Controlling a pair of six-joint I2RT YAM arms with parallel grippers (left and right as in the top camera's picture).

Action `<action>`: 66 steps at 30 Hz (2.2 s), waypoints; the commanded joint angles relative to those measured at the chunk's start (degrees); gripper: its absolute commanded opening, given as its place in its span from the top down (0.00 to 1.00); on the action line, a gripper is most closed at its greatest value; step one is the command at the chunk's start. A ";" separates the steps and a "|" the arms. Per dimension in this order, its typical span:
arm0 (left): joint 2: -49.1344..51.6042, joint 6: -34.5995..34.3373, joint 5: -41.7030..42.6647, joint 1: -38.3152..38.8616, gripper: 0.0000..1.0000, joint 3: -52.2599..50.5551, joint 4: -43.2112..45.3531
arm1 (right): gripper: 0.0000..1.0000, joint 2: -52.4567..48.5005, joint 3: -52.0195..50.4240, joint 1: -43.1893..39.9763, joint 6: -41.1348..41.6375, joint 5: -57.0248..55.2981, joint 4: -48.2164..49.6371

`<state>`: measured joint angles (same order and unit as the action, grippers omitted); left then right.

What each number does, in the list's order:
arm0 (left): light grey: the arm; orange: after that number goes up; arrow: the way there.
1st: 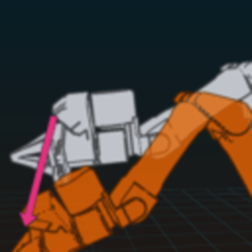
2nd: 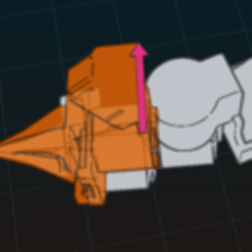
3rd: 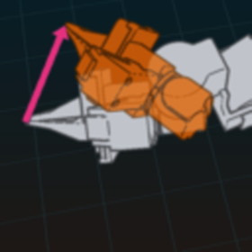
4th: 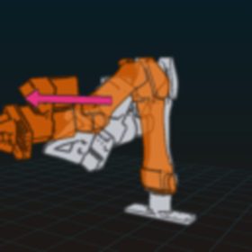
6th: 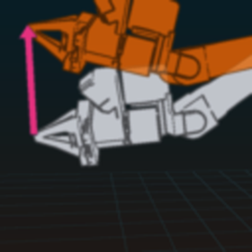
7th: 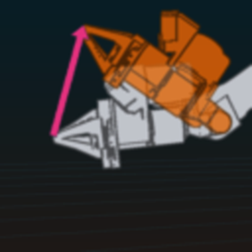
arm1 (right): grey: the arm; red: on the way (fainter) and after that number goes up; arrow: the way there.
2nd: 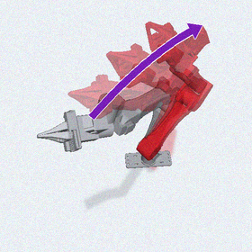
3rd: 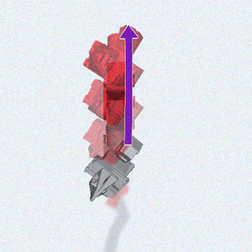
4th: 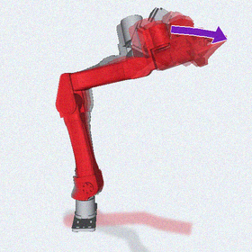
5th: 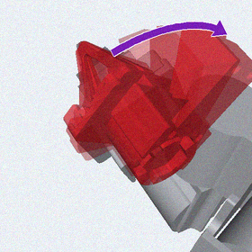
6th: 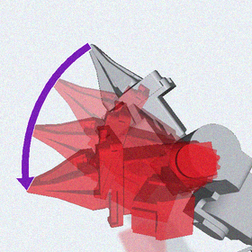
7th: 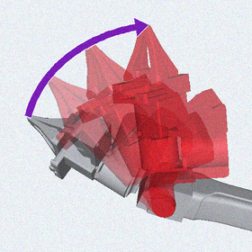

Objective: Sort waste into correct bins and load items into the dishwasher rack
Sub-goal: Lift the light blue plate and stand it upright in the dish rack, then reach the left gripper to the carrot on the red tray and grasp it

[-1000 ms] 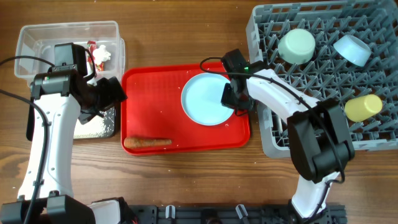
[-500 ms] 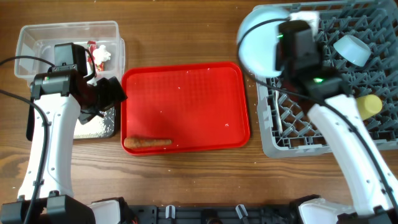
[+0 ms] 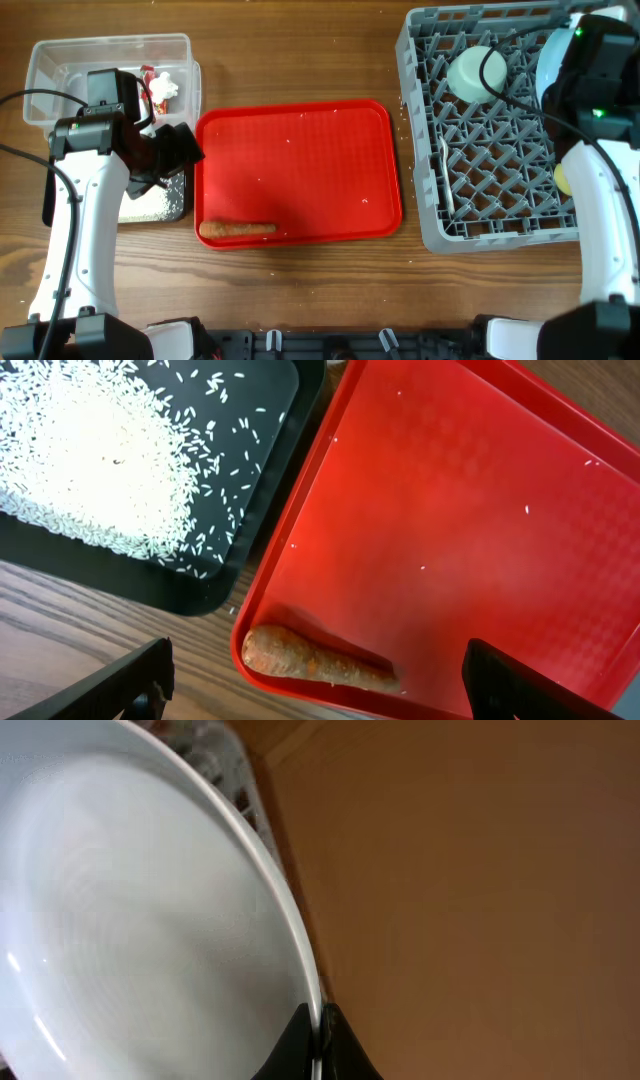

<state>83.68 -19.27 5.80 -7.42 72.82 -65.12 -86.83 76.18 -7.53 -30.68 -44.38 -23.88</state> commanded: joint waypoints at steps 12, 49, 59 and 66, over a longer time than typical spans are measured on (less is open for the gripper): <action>-0.31 -0.70 -0.33 -0.22 0.08 0.37 0.15 | 0.96 -8.09 -0.72 -1.49 -4.50 -14.95 17.68; -0.31 -0.70 -0.33 -0.22 0.07 0.37 0.57 | 0.41 -0.98 -0.70 13.46 20.33 26.95 -20.87; -0.31 -1.46 4.48 -0.04 0.00 0.37 -1.75 | 0.16 7.06 -0.72 13.46 20.33 63.73 -28.98; -0.31 -18.23 9.84 7.02 0.00 0.26 -6.91 | 0.00 7.06 -0.72 13.46 20.37 63.41 -30.88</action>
<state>83.68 -28.38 10.04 -3.57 72.84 -71.00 -79.70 75.46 5.91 -10.50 17.15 -54.57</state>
